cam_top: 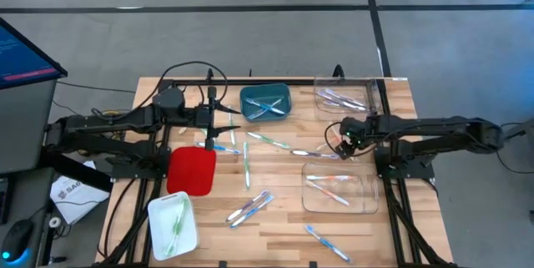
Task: Pick & Place Toothbrushes
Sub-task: Put the orange toothbrush into the bottom transparent bin
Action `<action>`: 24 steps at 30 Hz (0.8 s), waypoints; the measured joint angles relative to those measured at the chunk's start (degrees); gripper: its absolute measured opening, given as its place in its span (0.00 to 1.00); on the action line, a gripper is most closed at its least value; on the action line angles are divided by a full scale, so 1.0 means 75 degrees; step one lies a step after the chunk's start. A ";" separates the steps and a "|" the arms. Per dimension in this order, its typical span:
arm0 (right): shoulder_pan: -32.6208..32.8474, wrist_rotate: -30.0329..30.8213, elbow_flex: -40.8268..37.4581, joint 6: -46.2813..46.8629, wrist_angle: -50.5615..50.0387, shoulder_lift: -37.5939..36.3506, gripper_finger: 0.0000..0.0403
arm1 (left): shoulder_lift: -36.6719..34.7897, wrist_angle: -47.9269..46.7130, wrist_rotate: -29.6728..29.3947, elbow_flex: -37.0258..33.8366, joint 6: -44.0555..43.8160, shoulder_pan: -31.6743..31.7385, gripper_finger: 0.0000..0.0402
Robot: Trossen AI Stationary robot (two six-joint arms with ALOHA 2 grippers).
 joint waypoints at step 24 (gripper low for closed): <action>0.0000 -0.0025 0.0554 -0.0591 0.0715 0.2163 0.56 | 0.0000 0.0004 0.0009 0.0000 -0.0025 -0.0001 0.43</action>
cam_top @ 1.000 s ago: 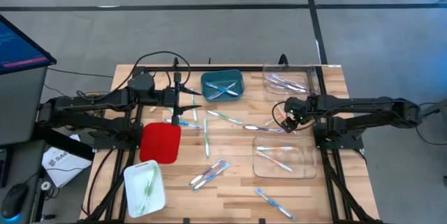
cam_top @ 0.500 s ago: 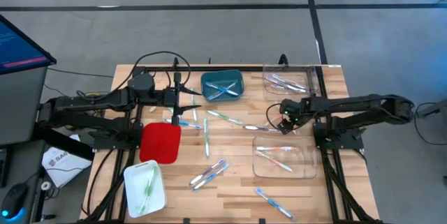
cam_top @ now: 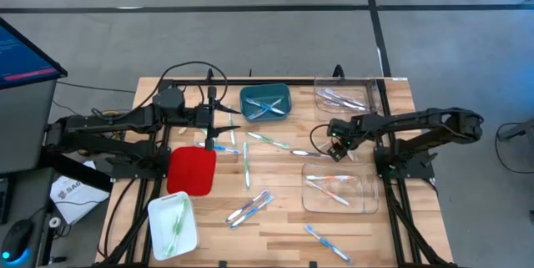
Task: Pick & Place Toothbrushes
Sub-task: Put the orange toothbrush into the bottom transparent bin
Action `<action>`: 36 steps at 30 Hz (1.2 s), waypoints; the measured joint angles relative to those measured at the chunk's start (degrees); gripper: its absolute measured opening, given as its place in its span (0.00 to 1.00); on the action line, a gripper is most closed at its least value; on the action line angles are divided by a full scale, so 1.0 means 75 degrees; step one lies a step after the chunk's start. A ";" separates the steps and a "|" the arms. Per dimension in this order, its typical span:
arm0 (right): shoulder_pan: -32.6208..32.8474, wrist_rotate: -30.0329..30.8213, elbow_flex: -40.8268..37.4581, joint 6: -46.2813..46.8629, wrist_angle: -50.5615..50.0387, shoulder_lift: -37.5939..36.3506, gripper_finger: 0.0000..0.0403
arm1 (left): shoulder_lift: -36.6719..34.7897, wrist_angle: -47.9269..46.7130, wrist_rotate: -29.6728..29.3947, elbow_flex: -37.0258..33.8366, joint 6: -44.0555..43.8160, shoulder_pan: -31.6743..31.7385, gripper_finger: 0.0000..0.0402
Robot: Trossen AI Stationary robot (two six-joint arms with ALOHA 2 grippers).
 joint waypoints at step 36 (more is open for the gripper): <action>0.1122 0.1629 0.3599 -0.0517 -0.4000 -0.0045 0.05 | 0.0000 -0.0060 -0.0006 -0.0003 -0.0179 0.0000 0.43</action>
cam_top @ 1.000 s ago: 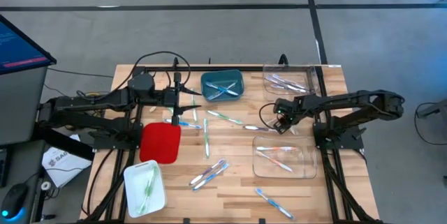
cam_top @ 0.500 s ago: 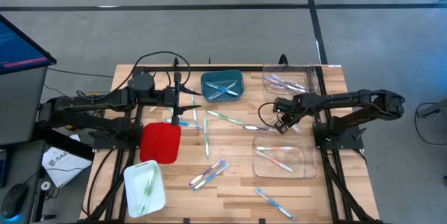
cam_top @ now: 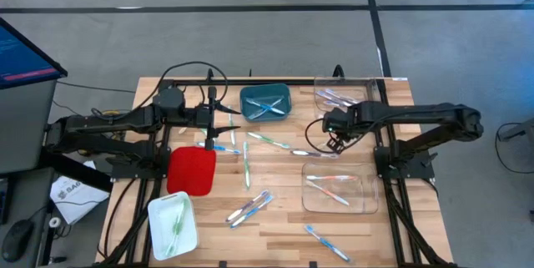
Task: Pick & Place Toothbrushes
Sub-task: Put the orange toothbrush into the bottom transparent bin
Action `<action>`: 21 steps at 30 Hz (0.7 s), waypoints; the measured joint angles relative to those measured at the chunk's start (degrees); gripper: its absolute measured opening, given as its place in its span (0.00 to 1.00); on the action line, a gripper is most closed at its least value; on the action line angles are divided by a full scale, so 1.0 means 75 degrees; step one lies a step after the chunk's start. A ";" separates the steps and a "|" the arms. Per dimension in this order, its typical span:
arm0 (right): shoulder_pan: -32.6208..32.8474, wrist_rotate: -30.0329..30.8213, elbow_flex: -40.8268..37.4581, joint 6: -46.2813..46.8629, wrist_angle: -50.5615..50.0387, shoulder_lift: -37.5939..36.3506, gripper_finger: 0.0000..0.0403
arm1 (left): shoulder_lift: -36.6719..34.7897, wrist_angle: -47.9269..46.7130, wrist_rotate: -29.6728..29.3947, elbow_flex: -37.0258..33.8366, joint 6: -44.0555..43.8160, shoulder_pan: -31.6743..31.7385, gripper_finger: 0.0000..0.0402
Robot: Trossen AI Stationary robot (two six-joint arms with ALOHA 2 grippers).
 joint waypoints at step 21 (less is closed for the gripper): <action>0.3827 -0.0422 0.1804 0.2545 -0.1426 -0.0003 0.02 | 0.0000 -0.0102 -0.0003 -0.0003 -0.0219 0.0000 0.43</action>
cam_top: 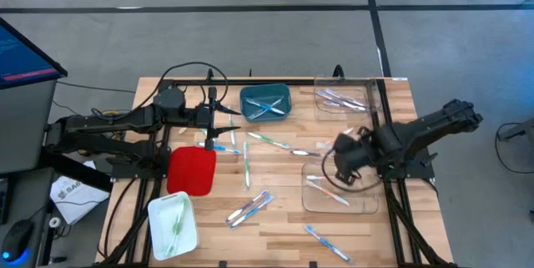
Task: Pick & Place Toothbrushes
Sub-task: Put the orange toothbrush into the bottom transparent bin
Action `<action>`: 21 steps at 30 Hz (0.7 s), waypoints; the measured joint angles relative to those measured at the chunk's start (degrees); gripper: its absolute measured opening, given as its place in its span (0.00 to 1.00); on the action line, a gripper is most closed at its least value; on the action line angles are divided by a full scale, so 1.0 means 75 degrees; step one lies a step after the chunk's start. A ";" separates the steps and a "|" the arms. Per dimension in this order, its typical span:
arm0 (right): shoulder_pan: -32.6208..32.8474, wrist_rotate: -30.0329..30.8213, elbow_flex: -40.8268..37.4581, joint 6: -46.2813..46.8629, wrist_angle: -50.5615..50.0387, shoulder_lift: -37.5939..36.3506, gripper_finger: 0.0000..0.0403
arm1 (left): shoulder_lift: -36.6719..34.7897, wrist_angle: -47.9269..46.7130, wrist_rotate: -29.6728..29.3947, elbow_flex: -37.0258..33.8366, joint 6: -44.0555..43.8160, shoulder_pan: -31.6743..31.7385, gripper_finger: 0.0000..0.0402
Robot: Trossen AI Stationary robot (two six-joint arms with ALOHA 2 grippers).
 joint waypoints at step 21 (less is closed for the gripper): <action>0.1966 -0.0331 -0.0176 0.1003 0.1073 0.1872 0.05 | 0.0003 -0.0035 0.0000 0.0000 -0.0058 0.0000 0.43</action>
